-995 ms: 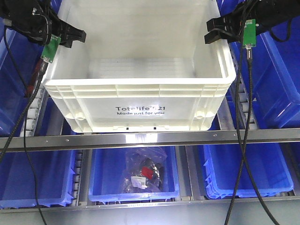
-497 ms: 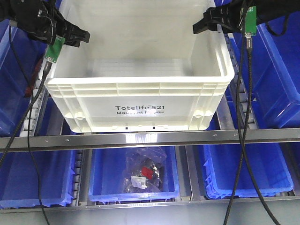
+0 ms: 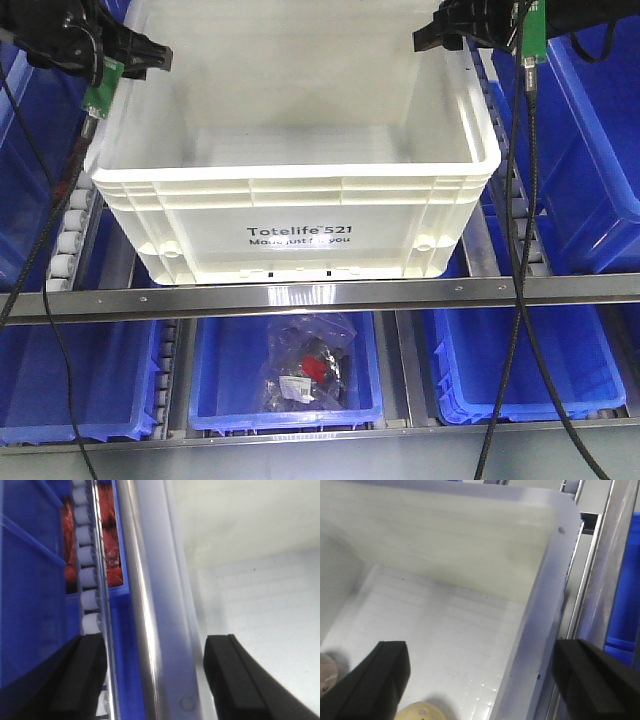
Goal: Place moving items into box and shelve
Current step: 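Push the held tote forward onto the shelf's roller track, then open both grippers and pull them back from the tote rims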
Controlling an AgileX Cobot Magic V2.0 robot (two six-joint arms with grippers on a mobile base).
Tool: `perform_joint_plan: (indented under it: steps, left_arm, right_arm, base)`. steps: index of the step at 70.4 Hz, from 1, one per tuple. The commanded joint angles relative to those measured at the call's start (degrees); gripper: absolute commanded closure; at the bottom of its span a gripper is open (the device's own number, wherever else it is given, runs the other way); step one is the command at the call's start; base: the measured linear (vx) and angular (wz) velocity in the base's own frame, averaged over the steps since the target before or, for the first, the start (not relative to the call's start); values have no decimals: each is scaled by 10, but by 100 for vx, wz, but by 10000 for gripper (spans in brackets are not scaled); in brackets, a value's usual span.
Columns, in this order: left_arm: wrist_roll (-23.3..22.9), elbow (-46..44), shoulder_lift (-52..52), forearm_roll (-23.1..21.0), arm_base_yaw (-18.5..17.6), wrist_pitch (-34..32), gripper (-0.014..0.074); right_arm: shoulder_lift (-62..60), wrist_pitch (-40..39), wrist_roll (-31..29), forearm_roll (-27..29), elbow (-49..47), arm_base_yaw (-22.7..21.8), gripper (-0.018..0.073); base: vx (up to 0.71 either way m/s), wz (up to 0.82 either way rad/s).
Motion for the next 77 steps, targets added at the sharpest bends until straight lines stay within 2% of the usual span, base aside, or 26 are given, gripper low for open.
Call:
perform_joint_plan:
  steps: [1, 16, 29, 41, 61, 77]
  left_arm:
    - [-9, -19, -43, 12, -2, -25, 51]
    - [-9, -19, -63, -31, -2, -31, 51]
    - [0, -19, -64, -75, -2, -25, 61]
    - [32, -17, -64, -98, -7, -3, 98]
    - [37, -16, -64, -104, -21, 13, 167]
    - [43, -14, -72, -98, -31, 23, 178]
  right_arm:
    - [-44, -52, -7, 13, -20, -1, -29]
    - [-55, -88, -7, 30, -20, -2, -16]
    - [-62, -27, -30, 14, -20, -2, -16]
    - [-76, -11, -38, 15, -10, -2, -16]
    - [-159, -163, -64, 20, 173, -1, -16]
    - [-231, -192, -106, 22, 246, -1, -16]
  base:
    - [0, 0]
    - [0, 0]
    - [0, 0]
    - [0, 0]
    - [0, 0]
    - [0, 0]
